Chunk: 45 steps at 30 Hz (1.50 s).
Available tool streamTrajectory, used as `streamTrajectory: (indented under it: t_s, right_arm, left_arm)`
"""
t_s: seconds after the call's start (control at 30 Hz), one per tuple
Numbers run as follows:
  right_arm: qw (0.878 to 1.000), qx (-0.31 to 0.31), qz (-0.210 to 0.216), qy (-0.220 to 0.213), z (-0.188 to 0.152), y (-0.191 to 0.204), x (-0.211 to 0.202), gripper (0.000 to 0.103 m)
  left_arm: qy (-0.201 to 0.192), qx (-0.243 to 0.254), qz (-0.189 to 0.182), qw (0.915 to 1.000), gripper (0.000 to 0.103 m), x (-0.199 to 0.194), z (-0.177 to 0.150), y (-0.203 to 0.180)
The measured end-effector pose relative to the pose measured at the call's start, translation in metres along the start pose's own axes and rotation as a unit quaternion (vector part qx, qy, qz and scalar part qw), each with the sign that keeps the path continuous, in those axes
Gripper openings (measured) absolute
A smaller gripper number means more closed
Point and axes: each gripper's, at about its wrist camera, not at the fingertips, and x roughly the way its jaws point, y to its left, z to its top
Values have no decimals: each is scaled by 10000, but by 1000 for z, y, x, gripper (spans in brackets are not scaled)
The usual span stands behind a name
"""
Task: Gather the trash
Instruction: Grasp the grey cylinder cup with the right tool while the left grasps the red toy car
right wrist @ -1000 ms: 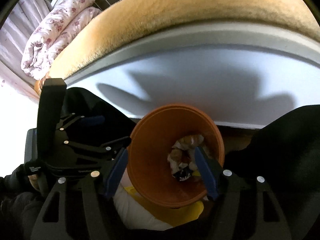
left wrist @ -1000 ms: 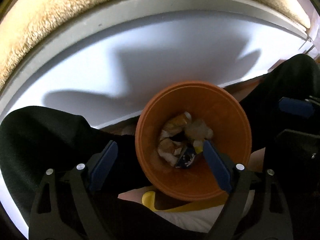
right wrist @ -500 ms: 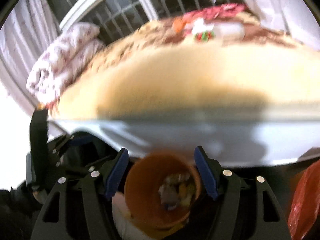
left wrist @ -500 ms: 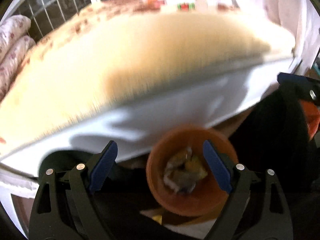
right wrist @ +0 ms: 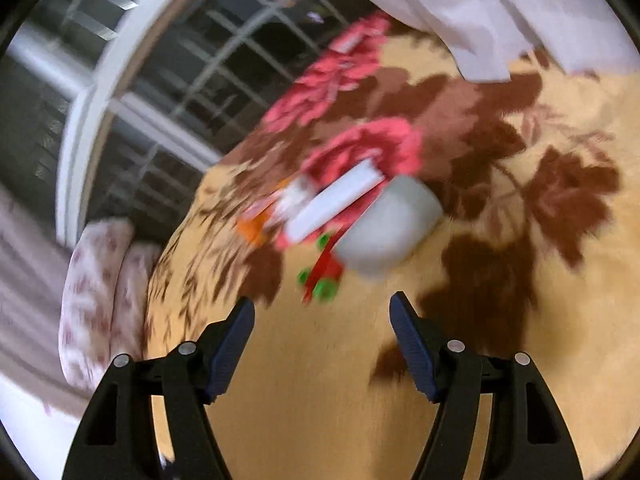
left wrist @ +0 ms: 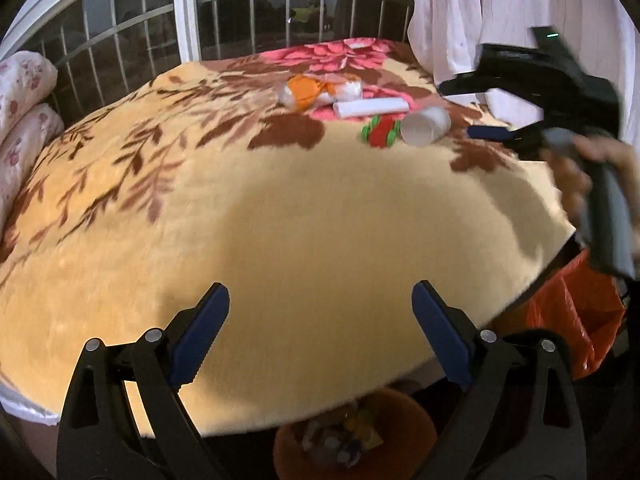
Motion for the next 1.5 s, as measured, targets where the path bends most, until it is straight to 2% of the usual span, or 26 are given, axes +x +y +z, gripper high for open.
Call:
streamTrajectory:
  t_s: [0.17, 0.27, 0.3, 0.33, 0.47, 0.57, 0.67, 0.77, 0.97, 1.13, 1.2, 1.23, 1.27, 1.33, 1.37, 1.5]
  right_arm:
    - [9963, 780, -315, 200, 30, -21, 46, 69]
    - [9936, 961, -518, 284, 43, -22, 69, 70]
    - [9932, 963, -576, 298, 47, -22, 76, 64]
    - [9926, 937, -707, 318, 52, -20, 85, 49]
    - [9938, 734, -781, 290, 60, -20, 100, 48]
    - [9974, 472, -534, 66, 53, -16, 80, 48]
    - [9990, 237, -102, -359, 39, -12, 36, 48]
    - [9970, -162, 83, -748, 17, -8, -12, 48]
    - [9891, -660, 180, -1304, -44, -18, -94, 48]
    - [9856, -771, 94, -1502, -76, -32, -121, 48]
    - [9864, -768, 100, -1453, -85, -36, -122, 48]
    - [9868, -767, 88, -1424, -89, -38, -121, 48]
    - [9869, -787, 70, -1405, -93, -39, -121, 48]
    - [9868, -815, 38, -1399, -100, -40, -121, 48]
    - [9868, -812, 48, -1400, -104, -40, -119, 48]
    - [9870, -892, 46, -1335, -114, -36, -115, 48]
  left_arm:
    - [-42, 61, -2, 10000, 90, 12, 13, 3]
    - [-26, 59, -11, 10000, 90, 20, 18, 6]
    - [-3, 35, -15, 10000, 90, 23, 19, 8]
    - [35, -5, -39, 10000, 90, 26, 21, 9]
    - [27, -87, -92, 9999, 90, 33, 29, 11]
    - [68, -39, -65, 9999, 90, 42, 39, 6]
    - [104, -14, -170, 9998, 90, 52, 54, -3]
    - [174, -1, -232, 9996, 90, 71, 76, -19]
    - [504, 192, -228, 9983, 90, 124, 120, -59]
    - [913, -111, -317, 9953, 90, 180, 152, -71]
    - [1143, -8, -353, 9928, 71, 203, 159, -75]
    - [1112, 77, -173, 9936, 70, 209, 162, -77]
    - [1044, 129, -129, 9944, 60, 209, 164, -78]
    - [1007, 151, -114, 9947, 52, 207, 163, -78]
    - [950, 138, -131, 9953, 39, 203, 162, -76]
    - [727, -16, -392, 9966, 38, 171, 149, -66]
